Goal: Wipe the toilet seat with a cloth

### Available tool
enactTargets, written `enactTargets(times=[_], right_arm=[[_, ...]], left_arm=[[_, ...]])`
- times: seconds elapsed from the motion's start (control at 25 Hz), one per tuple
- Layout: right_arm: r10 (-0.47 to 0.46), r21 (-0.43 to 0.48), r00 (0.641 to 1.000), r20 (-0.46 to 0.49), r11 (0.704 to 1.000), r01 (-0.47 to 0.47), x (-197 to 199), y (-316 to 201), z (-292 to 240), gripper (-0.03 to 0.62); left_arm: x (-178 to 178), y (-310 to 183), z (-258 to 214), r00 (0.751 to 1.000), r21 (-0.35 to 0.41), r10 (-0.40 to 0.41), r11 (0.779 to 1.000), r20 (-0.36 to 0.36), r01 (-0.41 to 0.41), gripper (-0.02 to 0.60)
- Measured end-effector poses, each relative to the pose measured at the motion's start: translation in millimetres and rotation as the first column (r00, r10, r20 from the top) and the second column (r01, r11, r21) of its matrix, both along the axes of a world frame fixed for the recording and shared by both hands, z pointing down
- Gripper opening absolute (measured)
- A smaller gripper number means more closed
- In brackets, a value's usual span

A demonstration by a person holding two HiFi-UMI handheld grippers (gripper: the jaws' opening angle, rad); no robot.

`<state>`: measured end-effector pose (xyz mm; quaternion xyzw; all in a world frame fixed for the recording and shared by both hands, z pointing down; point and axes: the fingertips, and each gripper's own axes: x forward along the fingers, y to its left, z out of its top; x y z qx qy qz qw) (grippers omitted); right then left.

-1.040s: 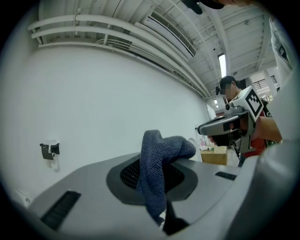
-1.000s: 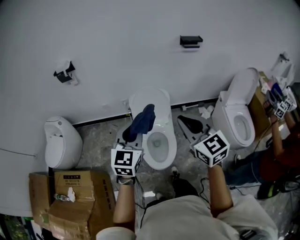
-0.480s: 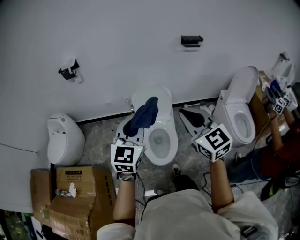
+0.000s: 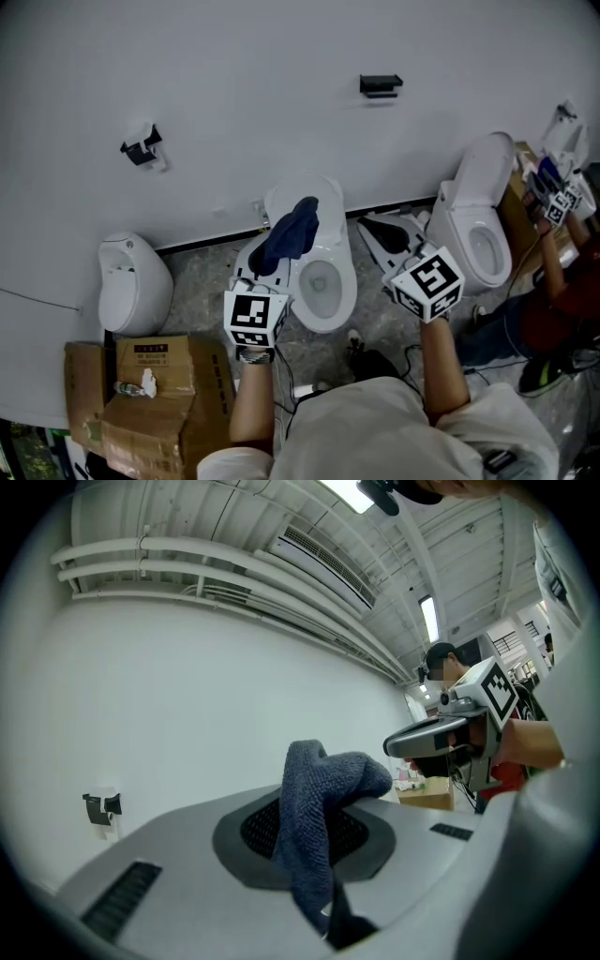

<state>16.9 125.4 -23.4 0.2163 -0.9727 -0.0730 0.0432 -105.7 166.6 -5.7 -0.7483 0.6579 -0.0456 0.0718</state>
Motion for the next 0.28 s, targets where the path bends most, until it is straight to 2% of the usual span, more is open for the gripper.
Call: enactTargets(times=[0.28], right_arm=[[-0.008,0.023,1.0,0.003,1.0,0.008,0,6,-5,0.026]], left_arm=[[4,5,-12,1.0,0.042,-0.014,0.999,0.003,0.014,0.041]])
